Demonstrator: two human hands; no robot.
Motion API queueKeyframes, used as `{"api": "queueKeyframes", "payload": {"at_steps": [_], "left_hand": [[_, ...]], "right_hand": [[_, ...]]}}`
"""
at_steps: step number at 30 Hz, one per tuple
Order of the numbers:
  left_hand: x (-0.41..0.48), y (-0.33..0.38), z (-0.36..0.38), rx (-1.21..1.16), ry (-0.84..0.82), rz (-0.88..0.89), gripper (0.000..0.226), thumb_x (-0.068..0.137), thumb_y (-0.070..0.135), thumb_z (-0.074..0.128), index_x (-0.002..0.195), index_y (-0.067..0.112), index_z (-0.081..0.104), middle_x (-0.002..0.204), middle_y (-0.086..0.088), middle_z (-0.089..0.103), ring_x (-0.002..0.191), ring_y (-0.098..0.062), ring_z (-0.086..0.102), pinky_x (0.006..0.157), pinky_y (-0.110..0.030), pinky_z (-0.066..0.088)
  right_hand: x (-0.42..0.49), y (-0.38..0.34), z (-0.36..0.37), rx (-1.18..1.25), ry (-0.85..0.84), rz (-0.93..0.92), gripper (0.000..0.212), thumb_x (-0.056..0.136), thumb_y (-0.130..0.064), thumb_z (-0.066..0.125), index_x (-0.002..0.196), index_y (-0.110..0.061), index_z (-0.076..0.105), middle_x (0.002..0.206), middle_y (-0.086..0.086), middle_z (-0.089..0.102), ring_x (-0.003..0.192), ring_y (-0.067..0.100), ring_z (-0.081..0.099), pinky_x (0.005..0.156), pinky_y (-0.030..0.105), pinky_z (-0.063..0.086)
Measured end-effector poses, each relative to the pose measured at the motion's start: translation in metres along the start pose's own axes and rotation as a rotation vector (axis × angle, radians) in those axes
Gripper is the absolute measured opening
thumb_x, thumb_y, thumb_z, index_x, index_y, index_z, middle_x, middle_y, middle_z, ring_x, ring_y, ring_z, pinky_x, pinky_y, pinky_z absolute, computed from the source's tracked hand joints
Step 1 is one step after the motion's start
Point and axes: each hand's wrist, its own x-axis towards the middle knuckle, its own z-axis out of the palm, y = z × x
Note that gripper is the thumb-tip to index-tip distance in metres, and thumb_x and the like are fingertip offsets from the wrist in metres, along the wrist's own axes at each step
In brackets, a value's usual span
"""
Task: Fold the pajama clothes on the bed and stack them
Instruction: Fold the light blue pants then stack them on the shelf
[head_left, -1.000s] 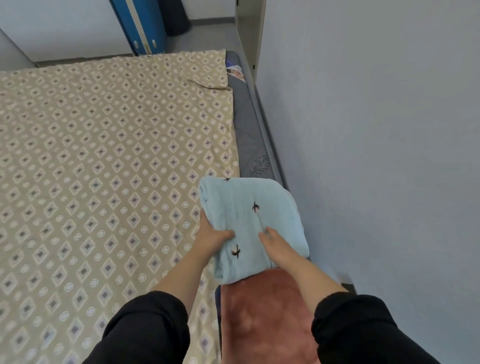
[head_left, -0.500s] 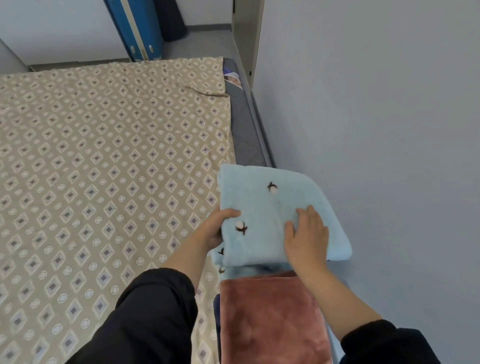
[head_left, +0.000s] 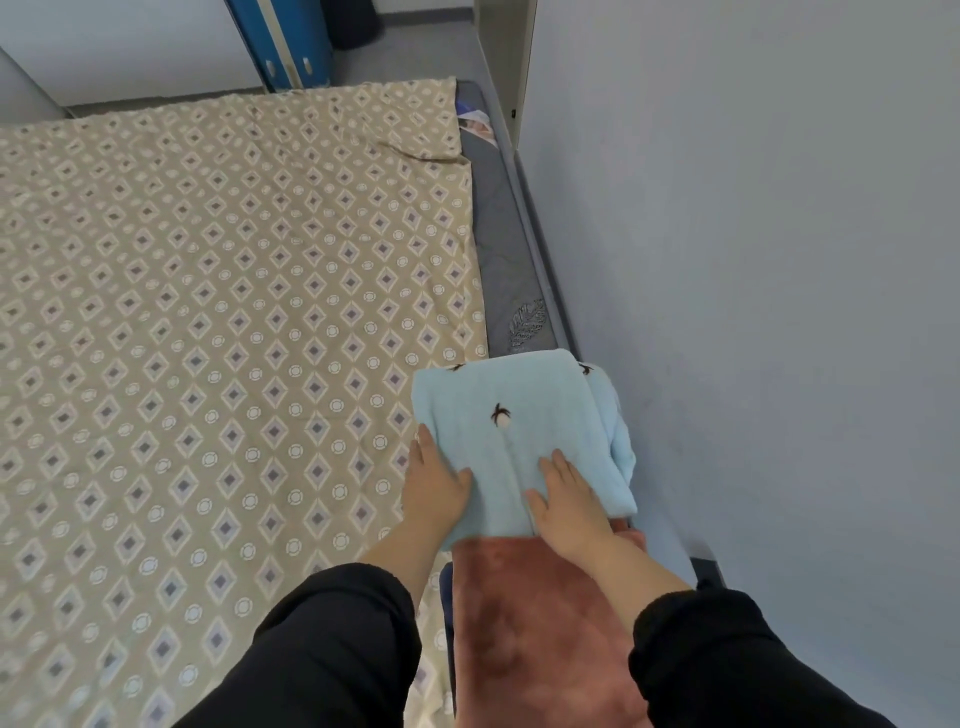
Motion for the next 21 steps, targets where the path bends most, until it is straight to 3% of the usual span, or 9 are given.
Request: {"api": "queueKeyframes", "payload": {"at_steps": [5,11,21], "left_hand": [[-0.025,0.007,-0.015,0.341,0.085,0.211,0.076,0.097,0.035,0.045,0.154,0.02,-0.003,0.161,-0.012,0.0,0.147,-0.029,0.01,0.116,-0.047,0.017],[-0.064,0.01,-0.05,0.574,0.107,0.395,0.078,0.094,0.048,0.04,0.153,0.031,-0.007,0.162,-0.005,-0.01,0.149,-0.025,-0.008,0.116,-0.056,0.004],[-0.149,-0.044,-0.144,0.626,0.289,0.516,0.073,0.097,0.049,0.034,0.15,0.034,-0.014,0.161,-0.002,-0.015,0.147,-0.025,-0.019,0.114,-0.057,-0.009]], "right_hand": [[-0.014,-0.011,-0.009,-0.134,0.169,-0.036,0.059,0.102,-0.04,0.026,0.154,-0.018,0.007,0.162,0.005,-0.006,0.148,0.018,-0.003,0.119,0.046,0.002],[-0.039,-0.043,-0.024,-0.276,0.32,-0.12,0.061,0.102,-0.042,0.024,0.154,-0.018,0.003,0.161,0.007,-0.01,0.148,0.021,-0.01,0.118,0.047,-0.003],[-0.128,-0.144,-0.012,-0.312,0.415,-0.261,0.063,0.101,-0.046,0.025,0.154,-0.017,0.005,0.161,0.007,-0.007,0.148,0.021,-0.01,0.117,0.047,-0.003]]}}
